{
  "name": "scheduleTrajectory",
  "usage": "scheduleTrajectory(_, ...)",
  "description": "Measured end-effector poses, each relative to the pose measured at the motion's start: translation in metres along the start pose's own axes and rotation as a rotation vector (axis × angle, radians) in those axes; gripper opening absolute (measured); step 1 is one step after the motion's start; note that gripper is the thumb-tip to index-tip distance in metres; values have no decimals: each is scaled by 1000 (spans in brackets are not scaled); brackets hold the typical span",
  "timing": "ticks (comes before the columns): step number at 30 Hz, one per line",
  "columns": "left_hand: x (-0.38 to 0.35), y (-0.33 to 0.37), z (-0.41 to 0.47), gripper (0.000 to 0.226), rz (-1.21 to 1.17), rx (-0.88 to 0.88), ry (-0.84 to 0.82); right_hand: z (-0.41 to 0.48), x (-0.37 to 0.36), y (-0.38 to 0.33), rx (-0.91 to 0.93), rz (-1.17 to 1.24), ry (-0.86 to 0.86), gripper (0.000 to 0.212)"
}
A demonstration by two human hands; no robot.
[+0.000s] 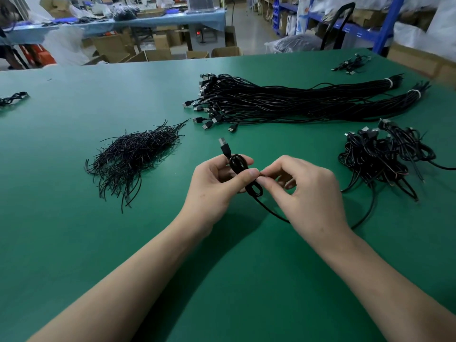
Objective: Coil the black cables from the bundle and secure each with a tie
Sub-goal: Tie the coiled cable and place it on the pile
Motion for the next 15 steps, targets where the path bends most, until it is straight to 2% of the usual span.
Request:
scheduleTrajectory(3, 0, 0, -1, 14, 9, -10, 10, -1, 1, -2, 10, -47, 5, 10)
scheduleTrajectory(6, 0, -1, -1, 15, -13, 12, 21, 1, -3, 2, -62, 58, -69, 7)
scheduleTrajectory(12, -3, 4, -2, 26, -88, -16, -29, 5, -7, 13, -364, 514, -202, 9)
scheduleTrajectory(15, -4, 7, -3, 20, -81, -71, -56, 3, -9, 18, -529, 736, -298, 8)
Point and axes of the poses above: each hand's wrist, its own z-axis towards the middle knuckle, its own x-axis out of the back of the hand, y = z × x, the point moved 4 cm from there along z, towards the middle knuckle
